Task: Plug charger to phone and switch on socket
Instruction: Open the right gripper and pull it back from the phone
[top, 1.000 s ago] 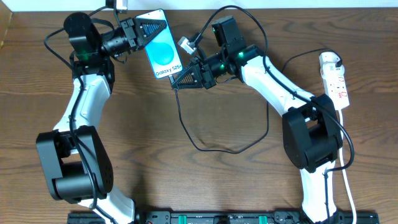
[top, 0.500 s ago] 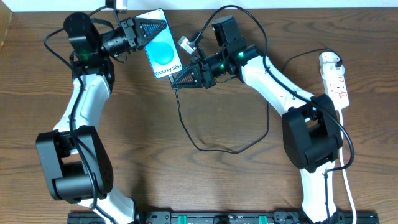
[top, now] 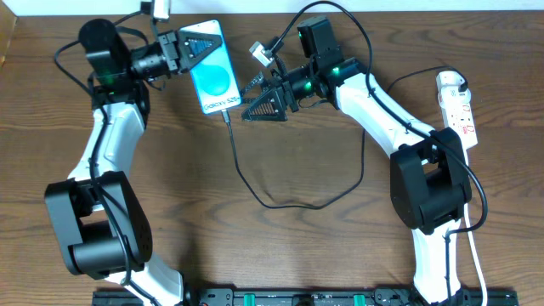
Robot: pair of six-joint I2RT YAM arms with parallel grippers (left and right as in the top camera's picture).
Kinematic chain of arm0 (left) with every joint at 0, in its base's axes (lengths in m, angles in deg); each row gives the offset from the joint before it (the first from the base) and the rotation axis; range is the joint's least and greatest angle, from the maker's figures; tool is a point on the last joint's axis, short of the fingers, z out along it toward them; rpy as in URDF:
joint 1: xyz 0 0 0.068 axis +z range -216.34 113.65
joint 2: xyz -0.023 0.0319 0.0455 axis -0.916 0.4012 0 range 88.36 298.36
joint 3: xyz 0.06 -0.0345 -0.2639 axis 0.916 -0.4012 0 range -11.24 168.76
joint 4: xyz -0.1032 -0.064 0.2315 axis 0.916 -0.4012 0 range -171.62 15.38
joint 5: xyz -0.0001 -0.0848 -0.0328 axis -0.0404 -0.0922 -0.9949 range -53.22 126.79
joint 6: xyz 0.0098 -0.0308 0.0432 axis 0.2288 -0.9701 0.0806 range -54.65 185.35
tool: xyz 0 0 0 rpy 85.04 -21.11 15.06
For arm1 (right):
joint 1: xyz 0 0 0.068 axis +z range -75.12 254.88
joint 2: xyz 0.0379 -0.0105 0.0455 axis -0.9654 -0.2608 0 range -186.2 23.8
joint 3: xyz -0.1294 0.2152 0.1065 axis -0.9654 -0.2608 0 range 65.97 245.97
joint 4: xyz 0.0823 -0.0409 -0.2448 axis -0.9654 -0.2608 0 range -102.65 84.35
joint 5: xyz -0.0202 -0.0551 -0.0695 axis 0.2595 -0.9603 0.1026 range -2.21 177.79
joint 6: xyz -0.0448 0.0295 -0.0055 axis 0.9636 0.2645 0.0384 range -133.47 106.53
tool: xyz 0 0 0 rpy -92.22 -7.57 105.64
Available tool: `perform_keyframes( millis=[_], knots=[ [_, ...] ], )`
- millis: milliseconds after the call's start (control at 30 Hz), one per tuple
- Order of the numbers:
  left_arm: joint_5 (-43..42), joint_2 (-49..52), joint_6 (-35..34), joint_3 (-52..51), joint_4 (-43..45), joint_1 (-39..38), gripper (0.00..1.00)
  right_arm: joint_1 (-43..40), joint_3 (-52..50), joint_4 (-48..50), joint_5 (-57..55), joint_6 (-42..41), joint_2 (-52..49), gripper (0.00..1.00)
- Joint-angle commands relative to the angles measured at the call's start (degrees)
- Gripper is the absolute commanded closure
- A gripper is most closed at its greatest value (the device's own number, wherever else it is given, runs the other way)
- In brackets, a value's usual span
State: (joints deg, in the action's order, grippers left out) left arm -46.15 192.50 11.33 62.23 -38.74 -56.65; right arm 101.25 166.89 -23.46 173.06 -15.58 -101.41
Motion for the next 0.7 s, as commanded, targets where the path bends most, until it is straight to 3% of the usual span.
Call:
perform_keyframes(
  millis=[0,267,667],
  knots=[
    [-2.16,-1.05,0.61,0.13,0.17,1.20,0.93,-1.62,0.96,-0.90,0.37,0.20,0.37,0.01],
    [-1.81,-1.05,0.63,0.13,0.20,1.27,0.93,-8.74,0.96,-3.21,-1.62,-0.63,0.37,0.01],
    [0.02,-1.05,1.97,-0.61,0.17,1.20,0.93,-14.12,1.01,-20.28,-39.76,-4.28,0.50,0.01]
  ],
)
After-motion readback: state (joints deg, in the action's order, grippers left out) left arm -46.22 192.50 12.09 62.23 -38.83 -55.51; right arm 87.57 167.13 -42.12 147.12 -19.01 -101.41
